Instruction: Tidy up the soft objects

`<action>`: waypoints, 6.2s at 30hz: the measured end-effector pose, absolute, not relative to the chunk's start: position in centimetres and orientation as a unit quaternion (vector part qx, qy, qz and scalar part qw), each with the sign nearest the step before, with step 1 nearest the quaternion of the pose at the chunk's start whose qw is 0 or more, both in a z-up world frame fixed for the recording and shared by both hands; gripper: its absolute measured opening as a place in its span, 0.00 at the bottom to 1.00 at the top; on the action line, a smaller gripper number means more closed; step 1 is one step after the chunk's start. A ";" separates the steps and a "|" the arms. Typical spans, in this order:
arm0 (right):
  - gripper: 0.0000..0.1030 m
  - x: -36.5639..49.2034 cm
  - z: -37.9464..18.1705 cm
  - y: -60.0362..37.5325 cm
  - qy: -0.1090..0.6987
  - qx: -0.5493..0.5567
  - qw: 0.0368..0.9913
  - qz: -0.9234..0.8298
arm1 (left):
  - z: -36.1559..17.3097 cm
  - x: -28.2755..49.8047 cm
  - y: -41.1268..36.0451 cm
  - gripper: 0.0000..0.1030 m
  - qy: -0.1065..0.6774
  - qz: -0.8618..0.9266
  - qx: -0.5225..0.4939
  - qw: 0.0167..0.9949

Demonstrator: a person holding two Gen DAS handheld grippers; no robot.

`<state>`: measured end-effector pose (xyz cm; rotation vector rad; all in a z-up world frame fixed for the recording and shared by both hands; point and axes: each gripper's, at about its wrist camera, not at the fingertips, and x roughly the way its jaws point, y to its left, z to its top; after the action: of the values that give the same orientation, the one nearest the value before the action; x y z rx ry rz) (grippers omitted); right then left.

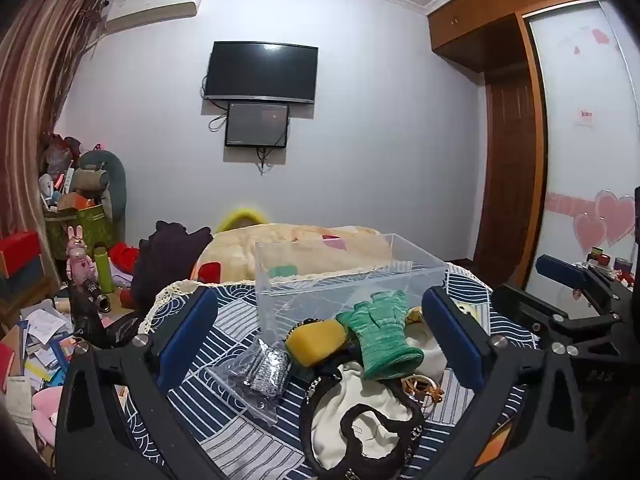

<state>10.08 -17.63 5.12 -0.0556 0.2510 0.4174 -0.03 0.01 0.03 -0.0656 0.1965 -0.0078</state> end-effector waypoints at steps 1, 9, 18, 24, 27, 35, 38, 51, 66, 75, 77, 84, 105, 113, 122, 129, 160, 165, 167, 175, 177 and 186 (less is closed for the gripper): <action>1.00 10.1 5.1 -17.6 0.123 -0.028 0.970 0.207 | 0.1 -0.1 0.0 1.00 0.098 -0.006 -0.033 0.995; 1.00 9.9 5.3 -18.1 0.126 -0.017 0.969 0.210 | 0.7 -0.3 -0.1 1.00 0.094 -0.008 -0.031 0.995; 1.00 10.0 5.1 -18.1 0.129 -0.013 0.970 0.206 | 0.3 -0.5 -0.3 1.00 0.089 -0.007 -0.031 0.996; 1.00 10.0 5.1 -18.1 0.129 -0.012 0.970 0.206 | 0.3 -0.5 -0.3 1.00 0.087 -0.009 -0.029 0.996; 1.00 10.0 5.1 -18.1 0.128 -0.011 0.970 0.207 | 0.3 -0.5 -0.4 1.00 0.086 -0.009 -0.028 0.996; 1.00 9.8 5.4 -18.0 0.128 -0.009 0.970 0.208 | 0.1 -0.5 -0.6 1.00 0.086 -0.007 -0.023 0.996; 1.00 9.8 5.4 -18.0 0.127 -0.009 0.970 0.208 | 0.1 -0.4 -0.6 1.00 0.085 -0.006 -0.023 0.996; 1.00 9.5 5.5 -18.0 0.126 -0.005 0.970 0.209 | 0.0 -0.4 -0.7 1.00 0.082 -0.006 -0.021 0.996; 1.00 9.4 5.7 -18.0 0.125 -0.003 0.970 0.210 | 0.0 -0.6 -0.7 1.00 0.082 -0.007 -0.023 0.996; 1.00 9.4 5.8 -18.1 0.123 0.001 0.970 0.211 | -0.1 -0.6 -0.7 1.00 0.082 -0.007 -0.023 0.996; 1.00 9.3 5.8 -18.1 0.124 0.002 0.969 0.212 | 0.0 -0.6 -0.7 1.00 0.081 -0.007 -0.023 0.996; 1.00 9.5 5.6 -18.2 0.124 0.003 0.969 0.213 | -0.1 -0.5 -0.6 1.00 0.081 -0.008 -0.023 0.996; 0.82 12.5 3.9 -19.1 0.177 0.006 0.965 0.195 | -1.3 2.7 1.7 0.71 0.152 -0.004 -0.041 0.988; 0.64 14.8 2.5 -20.2 0.215 0.008 0.962 0.168 | -2.9 6.5 3.7 0.51 0.216 -0.022 -0.067 0.974; 0.49 17.7 0.6 -21.0 0.268 0.015 0.952 0.145 | -4.2 9.6 2.2 0.51 0.245 -0.055 -0.058 0.966; 0.48 19.0 -1.4 -20.9 0.314 0.016 0.937 0.151 | -6.3 11.4 2.5 0.51 0.286 -0.072 -0.083 0.952; 0.38 18.1 5.6 -18.8 0.213 0.000 0.960 0.181 | 1.7 7.9 4.4 0.28 0.171 -0.045 -0.086 0.981; 0.38 19.5 6.6 -17.3 0.204 -0.005 0.959 0.197 | 2.6 9.9 4.9 0.28 0.175 -0.045 -0.092 0.979; 0.38 20.0 6.8 -16.8 0.203 -0.008 0.958 0.201 | 2.7 10.8 4.9 0.28 0.181 -0.046 -0.090 0.978; 0.38 23.0 5.8 -15.0 0.230 -0.019 0.951 0.203 | 1.2 14.7 4.8 0.28 0.229 -0.042 -0.082 0.969; 0.38 24.0 5.2 -14.7 0.245 -0.019 0.948 0.203 | 0.4 15.8 4.8 0.28 0.246 -0.042 -0.080 0.965; 0.38 26.2 2.8 -13.7 0.299 -0.041 0.932 0.202 | -2.0 18.8 5.3 0.28 0.289 -0.038 -0.096 0.952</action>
<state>26.19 -13.74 2.84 -0.0841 0.6116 0.4126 18.81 5.29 -2.04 -0.1951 0.5867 -0.0781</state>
